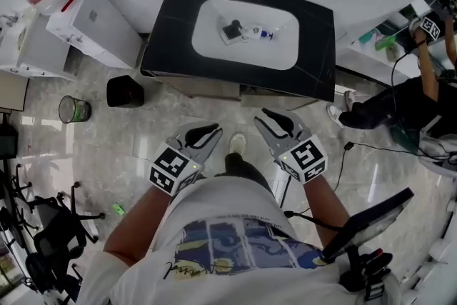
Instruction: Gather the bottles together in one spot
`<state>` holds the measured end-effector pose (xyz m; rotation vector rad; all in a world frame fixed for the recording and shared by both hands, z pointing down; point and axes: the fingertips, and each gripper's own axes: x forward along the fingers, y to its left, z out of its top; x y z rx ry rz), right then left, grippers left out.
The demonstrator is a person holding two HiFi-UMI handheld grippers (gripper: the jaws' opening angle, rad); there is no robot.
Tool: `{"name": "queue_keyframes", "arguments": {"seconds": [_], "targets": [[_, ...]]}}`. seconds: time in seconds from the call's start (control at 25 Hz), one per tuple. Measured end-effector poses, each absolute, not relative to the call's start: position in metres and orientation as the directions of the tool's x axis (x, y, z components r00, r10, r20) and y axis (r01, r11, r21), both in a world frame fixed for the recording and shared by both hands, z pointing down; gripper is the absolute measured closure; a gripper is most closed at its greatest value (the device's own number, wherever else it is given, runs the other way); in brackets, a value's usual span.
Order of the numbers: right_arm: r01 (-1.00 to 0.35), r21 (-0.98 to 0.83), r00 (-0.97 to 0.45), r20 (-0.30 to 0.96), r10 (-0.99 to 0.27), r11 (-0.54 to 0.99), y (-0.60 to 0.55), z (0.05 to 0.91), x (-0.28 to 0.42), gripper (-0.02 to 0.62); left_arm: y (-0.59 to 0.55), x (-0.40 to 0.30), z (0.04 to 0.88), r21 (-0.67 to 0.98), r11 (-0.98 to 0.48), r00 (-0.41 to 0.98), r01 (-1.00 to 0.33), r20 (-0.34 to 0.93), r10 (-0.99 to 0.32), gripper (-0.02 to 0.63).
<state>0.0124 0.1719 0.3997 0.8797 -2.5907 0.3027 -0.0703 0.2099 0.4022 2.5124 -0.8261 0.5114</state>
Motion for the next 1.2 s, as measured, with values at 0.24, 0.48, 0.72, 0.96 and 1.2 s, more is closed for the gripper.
{"name": "queue_keyframes", "arguments": {"seconds": [0.24,0.48,0.72,0.96,1.2], "targets": [[-0.62,-0.052,-0.718,0.44,-0.54,0.783,0.085,0.424,0.032,0.474,0.159,-0.045,0.4,0.332,-0.695,0.753,-0.638,0.456,-0.474,0.563],[-0.651,-0.065,-0.697,0.446,-0.561,0.756,0.002,0.449,0.019,0.457,0.112,-0.054,0.405,0.291,-0.713,0.742,-0.638,0.482,-0.467,0.568],[-0.668,-0.059,-0.646,0.541,-0.538,0.742,-0.066,0.498,-0.01,0.417,0.066,-0.065,0.408,0.264,-0.788,0.783,-0.556,0.484,-0.39,0.574],[-0.724,-0.043,-0.564,0.612,-0.555,0.688,-0.136,0.557,-0.024,0.371,0.019,-0.091,0.41,0.287,-0.815,0.817,-0.502,0.466,-0.339,0.574],[-0.762,-0.073,-0.533,0.635,-0.559,0.644,-0.184,0.604,-0.029,0.339,-0.006,-0.108,0.422,0.314,-0.797,0.802,-0.515,0.503,-0.32,0.575]]}}
